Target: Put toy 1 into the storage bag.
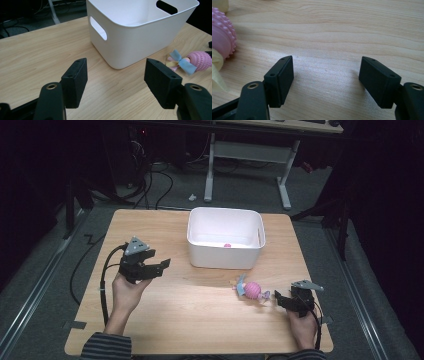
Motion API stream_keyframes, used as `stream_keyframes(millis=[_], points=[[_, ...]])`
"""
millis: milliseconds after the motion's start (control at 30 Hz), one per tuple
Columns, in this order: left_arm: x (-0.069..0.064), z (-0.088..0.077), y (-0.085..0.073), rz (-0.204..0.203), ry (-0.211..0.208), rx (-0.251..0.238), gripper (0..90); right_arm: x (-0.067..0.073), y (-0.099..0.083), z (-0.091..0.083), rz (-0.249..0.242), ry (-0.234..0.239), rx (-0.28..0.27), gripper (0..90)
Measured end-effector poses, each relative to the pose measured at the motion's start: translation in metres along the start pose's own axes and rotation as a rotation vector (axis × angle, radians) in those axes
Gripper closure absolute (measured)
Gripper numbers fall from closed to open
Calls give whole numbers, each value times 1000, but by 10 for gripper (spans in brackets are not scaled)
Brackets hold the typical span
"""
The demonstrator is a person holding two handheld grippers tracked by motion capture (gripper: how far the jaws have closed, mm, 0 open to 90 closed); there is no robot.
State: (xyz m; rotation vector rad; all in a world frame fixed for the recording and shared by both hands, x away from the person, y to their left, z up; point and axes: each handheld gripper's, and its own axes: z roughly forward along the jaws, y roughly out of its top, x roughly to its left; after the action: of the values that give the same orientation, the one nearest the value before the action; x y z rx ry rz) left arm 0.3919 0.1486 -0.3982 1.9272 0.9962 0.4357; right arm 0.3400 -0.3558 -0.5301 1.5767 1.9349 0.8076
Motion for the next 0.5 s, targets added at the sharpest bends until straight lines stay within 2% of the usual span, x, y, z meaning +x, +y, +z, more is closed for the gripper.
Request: stream_keyframes(millis=[300, 500], points=[[6, -2, -21, -37, 8, 5, 352, 0, 0, 0, 0, 0, 0, 283], [7, 2, -32, -48, -37, 27, 346, 0, 0, 0, 2, 0, 1, 284]])
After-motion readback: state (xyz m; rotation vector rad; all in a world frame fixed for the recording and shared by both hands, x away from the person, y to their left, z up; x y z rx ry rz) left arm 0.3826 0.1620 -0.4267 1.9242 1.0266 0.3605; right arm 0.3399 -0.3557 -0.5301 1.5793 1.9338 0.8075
